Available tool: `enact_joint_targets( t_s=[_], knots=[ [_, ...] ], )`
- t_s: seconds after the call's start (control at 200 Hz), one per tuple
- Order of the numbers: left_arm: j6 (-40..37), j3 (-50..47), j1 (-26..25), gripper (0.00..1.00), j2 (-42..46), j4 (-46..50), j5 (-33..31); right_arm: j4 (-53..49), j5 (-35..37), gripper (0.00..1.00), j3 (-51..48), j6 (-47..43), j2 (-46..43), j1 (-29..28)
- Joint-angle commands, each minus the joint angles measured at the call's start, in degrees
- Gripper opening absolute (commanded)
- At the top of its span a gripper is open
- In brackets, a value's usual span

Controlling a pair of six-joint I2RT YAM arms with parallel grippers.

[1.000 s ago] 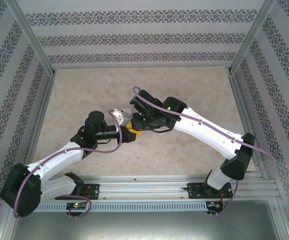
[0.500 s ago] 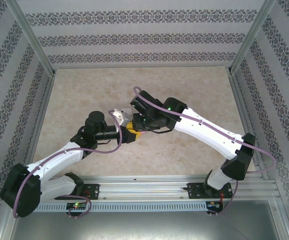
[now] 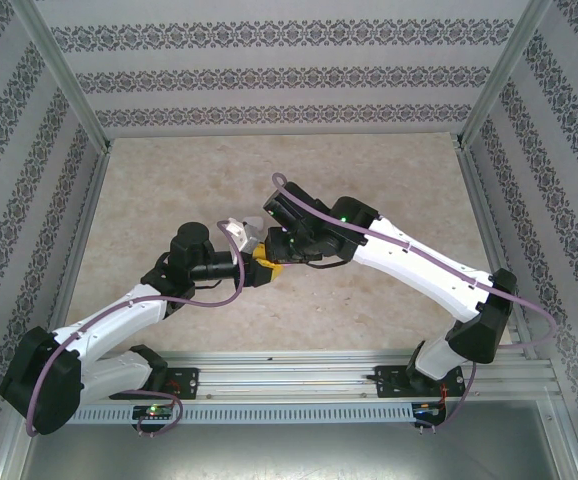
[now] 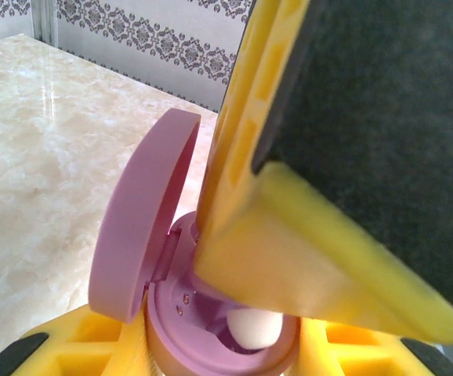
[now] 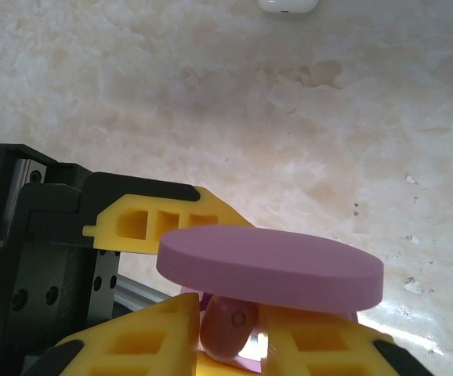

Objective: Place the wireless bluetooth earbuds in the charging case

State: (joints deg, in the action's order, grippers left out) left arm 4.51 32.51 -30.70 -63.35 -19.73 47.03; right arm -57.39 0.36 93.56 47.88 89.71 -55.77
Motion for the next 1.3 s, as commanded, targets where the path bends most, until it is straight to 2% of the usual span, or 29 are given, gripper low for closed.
enact_joint_targets(
  t_s=[0.0, 0.47, 0.869, 1.029, 1.294],
  knots=[
    [-1.35, 1.94, -0.60, 0.06, 0.94, -0.40, 0.07, -0.27, -0.37, 0.28, -0.66, 0.59, -0.96, -0.84],
    [-1.79, 1.93, -0.59, 0.07, 0.94, 0.07, -0.18, 0.07, -1.64, 0.32, -0.14, 0.57, 0.13, -0.89],
    [-1.06, 1.80, -0.59, 0.07, 0.20, -0.11, -1.30, 2.25, -0.90, 0.34, 1.37, -1.14, -7.56, -0.45],
    [0.12, 1.31, -0.60, 0.06, 0.19, -0.64, -1.56, 3.01, -1.41, 0.35, 0.07, -3.58, -10.07, 3.34],
    [1.41, -0.08, -0.50, 0.07, 0.17, -1.10, -2.22, 2.62, -2.36, 0.35, -0.92, -11.43, -8.05, 15.93]
  ],
)
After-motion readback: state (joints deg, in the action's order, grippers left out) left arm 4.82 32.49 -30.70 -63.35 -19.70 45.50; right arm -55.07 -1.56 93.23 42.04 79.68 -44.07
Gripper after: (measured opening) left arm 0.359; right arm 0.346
